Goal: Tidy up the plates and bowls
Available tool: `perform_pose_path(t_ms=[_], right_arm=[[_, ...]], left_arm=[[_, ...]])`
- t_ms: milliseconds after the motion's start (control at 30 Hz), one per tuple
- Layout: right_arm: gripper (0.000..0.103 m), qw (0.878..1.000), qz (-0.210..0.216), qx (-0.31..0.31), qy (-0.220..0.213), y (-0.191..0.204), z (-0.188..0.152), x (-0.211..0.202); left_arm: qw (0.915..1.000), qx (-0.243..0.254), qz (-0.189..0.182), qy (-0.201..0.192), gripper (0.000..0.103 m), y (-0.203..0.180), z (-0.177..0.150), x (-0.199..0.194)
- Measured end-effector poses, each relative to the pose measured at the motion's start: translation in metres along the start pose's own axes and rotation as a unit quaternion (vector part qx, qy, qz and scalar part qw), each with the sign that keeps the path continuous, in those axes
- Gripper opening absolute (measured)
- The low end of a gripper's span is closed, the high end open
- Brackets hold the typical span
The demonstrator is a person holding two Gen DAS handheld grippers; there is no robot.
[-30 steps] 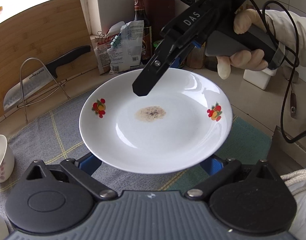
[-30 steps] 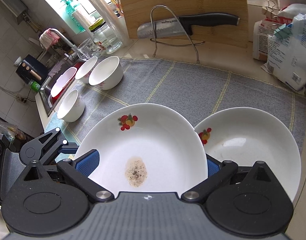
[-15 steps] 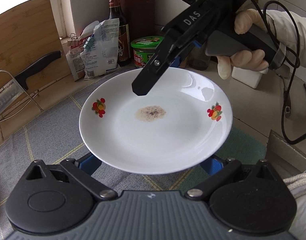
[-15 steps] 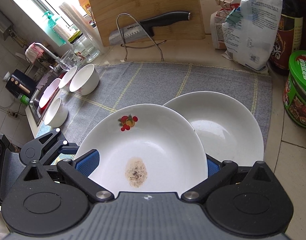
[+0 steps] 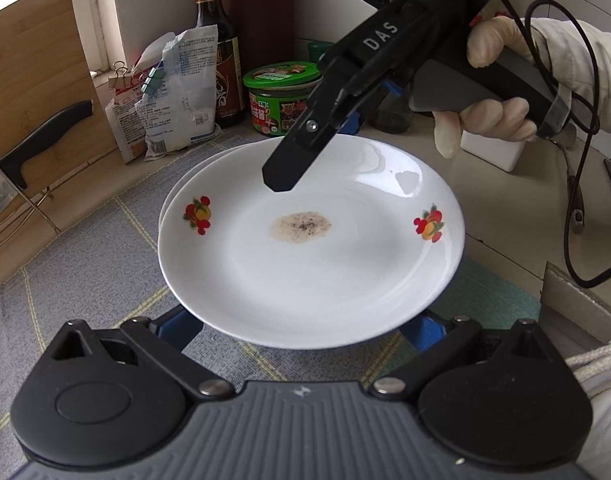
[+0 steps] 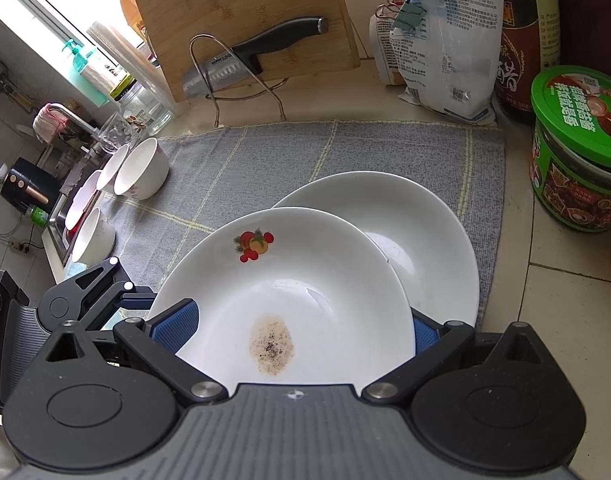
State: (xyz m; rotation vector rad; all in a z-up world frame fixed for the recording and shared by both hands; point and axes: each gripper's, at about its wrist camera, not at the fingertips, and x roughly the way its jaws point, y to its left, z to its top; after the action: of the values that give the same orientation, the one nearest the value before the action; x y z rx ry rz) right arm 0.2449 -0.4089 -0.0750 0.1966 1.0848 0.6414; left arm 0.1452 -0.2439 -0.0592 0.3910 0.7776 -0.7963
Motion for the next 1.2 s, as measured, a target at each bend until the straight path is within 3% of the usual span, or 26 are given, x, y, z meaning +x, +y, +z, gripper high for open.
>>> perform_pose_path(t_ms=[833, 1200], right_arm=[[0.103, 1.0, 0.0, 0.018, 0.002, -0.024, 0.009, 0.006], [0.103, 1.0, -0.008, 0.028, -0.005, -0.029, 0.006, 0.0]], left_arm=[[0.9999, 0.003, -0.009, 0.013, 0.102, 0.007, 0.008, 0.015], [0.9998, 0.005, 0.007, 0.018, 0.102, 0.013, 0.01, 0.022]])
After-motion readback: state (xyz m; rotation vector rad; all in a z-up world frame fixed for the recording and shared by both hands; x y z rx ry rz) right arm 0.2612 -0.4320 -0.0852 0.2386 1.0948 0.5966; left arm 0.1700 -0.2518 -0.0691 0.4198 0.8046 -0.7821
